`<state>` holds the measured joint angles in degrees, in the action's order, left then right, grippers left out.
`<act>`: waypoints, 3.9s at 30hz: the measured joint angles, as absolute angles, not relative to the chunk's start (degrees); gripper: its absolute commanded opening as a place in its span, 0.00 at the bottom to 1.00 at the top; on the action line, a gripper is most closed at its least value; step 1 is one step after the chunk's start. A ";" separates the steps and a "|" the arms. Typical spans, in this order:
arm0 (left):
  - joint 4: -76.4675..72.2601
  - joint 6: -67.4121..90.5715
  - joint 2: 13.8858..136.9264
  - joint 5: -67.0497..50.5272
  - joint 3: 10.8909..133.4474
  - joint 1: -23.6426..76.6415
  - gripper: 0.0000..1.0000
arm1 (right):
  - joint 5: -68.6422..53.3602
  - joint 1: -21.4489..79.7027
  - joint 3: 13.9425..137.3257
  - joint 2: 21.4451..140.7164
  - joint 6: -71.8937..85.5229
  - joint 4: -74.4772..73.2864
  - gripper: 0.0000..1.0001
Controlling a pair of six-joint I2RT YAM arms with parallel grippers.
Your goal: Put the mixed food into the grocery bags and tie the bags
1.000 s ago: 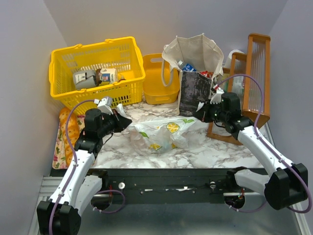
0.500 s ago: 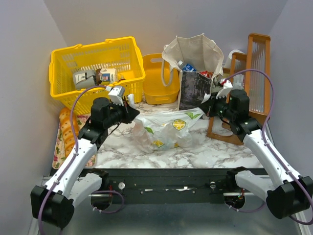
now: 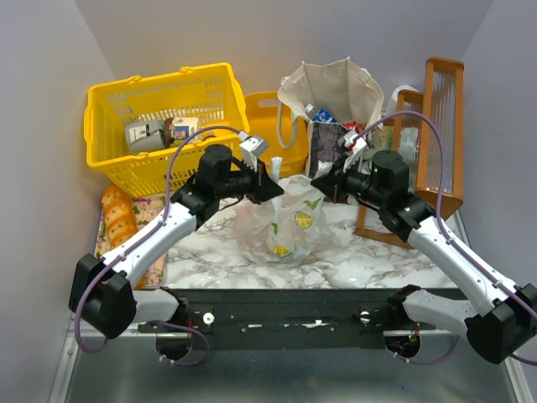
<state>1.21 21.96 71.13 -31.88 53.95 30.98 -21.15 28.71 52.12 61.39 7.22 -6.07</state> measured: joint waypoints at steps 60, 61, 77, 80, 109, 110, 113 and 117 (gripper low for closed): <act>28.88 -0.89 82.63 -50.24 70.81 30.55 0.00 | -19.53 32.80 64.25 59.99 -6.00 -20.97 0.26; 28.88 -0.89 82.61 -50.24 70.81 30.55 0.00 | -20.08 32.80 64.25 60.01 -6.37 -20.95 0.10; 32.49 -0.97 85.10 -51.24 77.12 31.64 0.33 | -40.21 32.77 70.54 68.88 -9.08 -20.91 0.01; 32.69 -0.95 85.10 -51.22 77.12 31.75 0.41 | -43.03 32.77 71.13 71.42 -9.06 -20.93 0.01; 21.58 4.69 80.73 -51.24 68.84 33.52 0.81 | -49.25 32.84 73.06 77.36 -2.94 -13.04 0.01; 20.56 5.56 80.73 -51.18 68.29 33.56 0.75 | -49.32 32.91 72.51 77.36 -2.37 -12.14 0.01; 17.80 7.75 80.73 -50.76 67.02 33.63 0.59 | -49.36 32.95 71.26 77.36 -0.89 -10.72 0.01; 14.31 10.39 80.73 -50.11 65.89 33.76 0.22 | -48.64 32.93 70.46 77.36 0.62 -9.43 0.01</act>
